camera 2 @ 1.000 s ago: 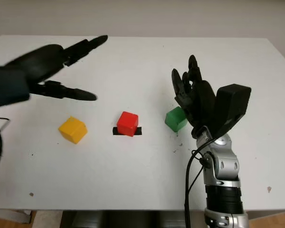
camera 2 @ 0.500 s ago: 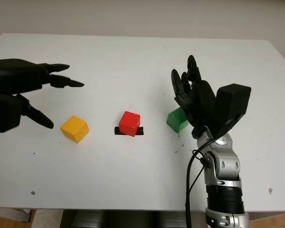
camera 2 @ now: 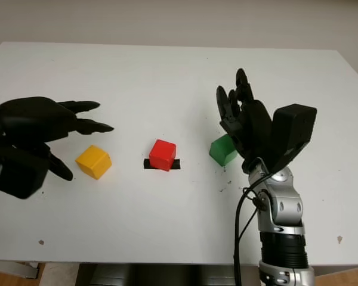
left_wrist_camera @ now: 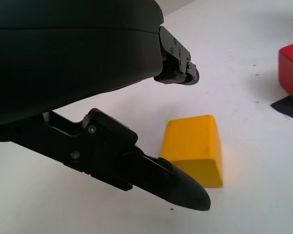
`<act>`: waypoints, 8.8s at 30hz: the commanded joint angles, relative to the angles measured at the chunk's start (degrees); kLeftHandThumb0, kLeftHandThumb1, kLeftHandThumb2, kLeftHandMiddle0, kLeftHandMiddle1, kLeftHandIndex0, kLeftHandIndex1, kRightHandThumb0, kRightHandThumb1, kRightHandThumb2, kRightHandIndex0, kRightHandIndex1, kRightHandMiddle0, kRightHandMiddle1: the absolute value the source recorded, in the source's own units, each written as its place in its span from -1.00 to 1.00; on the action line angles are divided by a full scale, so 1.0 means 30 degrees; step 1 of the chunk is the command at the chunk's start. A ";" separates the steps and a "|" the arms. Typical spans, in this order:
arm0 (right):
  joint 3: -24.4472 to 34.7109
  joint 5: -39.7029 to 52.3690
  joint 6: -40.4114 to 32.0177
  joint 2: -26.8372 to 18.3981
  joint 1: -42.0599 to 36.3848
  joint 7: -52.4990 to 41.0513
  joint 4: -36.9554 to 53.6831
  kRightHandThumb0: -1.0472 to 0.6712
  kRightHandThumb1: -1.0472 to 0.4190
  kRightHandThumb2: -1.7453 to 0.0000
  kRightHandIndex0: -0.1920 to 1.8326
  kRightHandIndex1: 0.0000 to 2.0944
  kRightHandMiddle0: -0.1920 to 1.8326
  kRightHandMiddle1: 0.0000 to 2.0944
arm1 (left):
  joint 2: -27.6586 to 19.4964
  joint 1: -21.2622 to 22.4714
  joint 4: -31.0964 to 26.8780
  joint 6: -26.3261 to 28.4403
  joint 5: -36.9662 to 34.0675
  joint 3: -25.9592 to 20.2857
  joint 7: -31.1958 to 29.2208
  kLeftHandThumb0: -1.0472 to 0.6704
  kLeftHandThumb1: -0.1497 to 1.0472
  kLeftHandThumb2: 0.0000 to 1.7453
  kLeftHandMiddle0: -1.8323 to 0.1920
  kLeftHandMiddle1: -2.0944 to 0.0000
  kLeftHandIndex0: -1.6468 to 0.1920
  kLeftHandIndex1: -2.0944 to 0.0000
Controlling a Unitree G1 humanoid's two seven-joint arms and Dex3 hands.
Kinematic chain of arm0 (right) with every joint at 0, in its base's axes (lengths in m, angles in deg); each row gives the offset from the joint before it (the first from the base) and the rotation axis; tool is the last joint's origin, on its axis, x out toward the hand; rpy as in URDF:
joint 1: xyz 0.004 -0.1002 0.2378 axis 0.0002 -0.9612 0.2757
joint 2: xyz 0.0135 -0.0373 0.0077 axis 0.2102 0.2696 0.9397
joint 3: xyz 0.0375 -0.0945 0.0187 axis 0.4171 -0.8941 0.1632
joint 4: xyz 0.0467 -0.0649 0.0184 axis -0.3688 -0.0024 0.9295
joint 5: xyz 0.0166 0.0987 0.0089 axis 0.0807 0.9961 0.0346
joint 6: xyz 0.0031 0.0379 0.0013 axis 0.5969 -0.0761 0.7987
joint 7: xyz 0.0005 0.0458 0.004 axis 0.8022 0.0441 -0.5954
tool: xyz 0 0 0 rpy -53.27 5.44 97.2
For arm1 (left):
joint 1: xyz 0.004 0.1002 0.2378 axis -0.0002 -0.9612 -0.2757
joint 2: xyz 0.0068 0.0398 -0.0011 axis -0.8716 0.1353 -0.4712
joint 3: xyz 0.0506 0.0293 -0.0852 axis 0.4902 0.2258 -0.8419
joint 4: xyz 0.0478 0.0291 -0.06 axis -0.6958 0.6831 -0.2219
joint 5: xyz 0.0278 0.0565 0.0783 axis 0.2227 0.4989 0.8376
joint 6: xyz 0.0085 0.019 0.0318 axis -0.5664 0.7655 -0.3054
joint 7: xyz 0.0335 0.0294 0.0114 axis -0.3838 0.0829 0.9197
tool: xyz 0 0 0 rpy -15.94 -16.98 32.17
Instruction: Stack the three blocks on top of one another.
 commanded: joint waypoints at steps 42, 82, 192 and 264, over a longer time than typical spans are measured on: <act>0.0448 0.0286 -0.0094 -0.0065 0.0392 -0.0130 0.0196 -0.41 -1.00 0.44 -1.00 -1.00 -1.00 -1.00 | 0.0990 -0.0818 0.2101 -0.1883 0.3917 0.0491 0.7092 -0.28 0.87 -0.94 0.43 0.95 0.28 -0.23; 0.0293 0.0088 -0.0117 -0.0039 0.0237 0.0128 0.0349 -0.35 -1.00 0.46 -1.00 -1.00 -1.00 -1.00 | 1.0736 -0.1316 -0.0869 1.4259 -1.4935 -0.5495 0.4950 -0.26 0.98 -0.94 0.59 0.95 0.59 -0.65; 0.0029 0.0036 0.0052 0.0267 -0.0265 0.0550 0.0687 -0.38 -1.00 0.52 -1.00 -1.00 -1.00 -1.00 | 0.9223 0.3833 0.2079 1.0322 -0.5845 0.1554 -0.0138 -0.25 0.96 -0.94 0.63 0.95 0.63 -0.81; 0.0017 0.0065 -0.0081 0.0416 -0.0595 0.0801 0.0988 -0.38 -1.00 0.55 -1.00 -1.00 -1.00 -1.00 | 0.9497 0.3461 0.1061 1.2558 -0.8660 0.0183 -0.2450 -0.76 1.00 -0.82 1.00 1.00 1.00 1.00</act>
